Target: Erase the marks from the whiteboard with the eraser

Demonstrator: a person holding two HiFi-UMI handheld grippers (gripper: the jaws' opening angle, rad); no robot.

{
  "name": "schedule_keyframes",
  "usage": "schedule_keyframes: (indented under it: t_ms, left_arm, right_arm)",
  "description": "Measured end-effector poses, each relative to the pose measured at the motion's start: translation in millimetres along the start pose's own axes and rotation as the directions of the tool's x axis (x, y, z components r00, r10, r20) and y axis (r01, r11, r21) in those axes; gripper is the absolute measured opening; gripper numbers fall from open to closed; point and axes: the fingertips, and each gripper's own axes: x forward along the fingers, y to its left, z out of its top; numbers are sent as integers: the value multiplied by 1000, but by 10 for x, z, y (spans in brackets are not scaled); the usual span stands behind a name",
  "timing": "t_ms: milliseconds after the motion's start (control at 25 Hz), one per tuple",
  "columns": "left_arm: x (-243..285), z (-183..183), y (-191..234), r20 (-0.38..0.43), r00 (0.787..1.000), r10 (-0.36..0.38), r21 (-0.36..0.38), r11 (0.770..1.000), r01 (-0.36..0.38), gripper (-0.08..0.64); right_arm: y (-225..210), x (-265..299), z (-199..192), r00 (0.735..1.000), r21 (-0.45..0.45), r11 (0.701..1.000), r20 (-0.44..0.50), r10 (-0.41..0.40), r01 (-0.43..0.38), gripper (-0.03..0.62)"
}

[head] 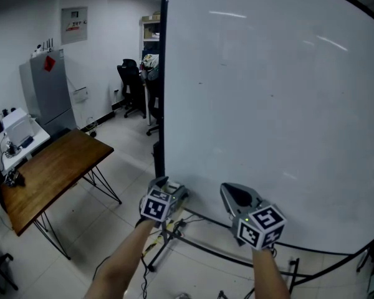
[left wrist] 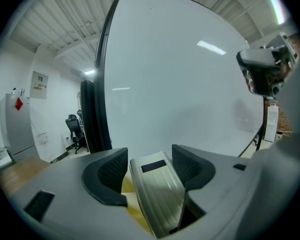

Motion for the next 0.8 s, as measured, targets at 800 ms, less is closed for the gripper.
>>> schedule_keyframes:
  t_ms: [800]
  left_arm:
    - [-293,321,121,293,956,12,-34,999,-2,273]
  right_arm:
    - [-15,-29,-57,1000,16,1000,-3,2,-2,-3]
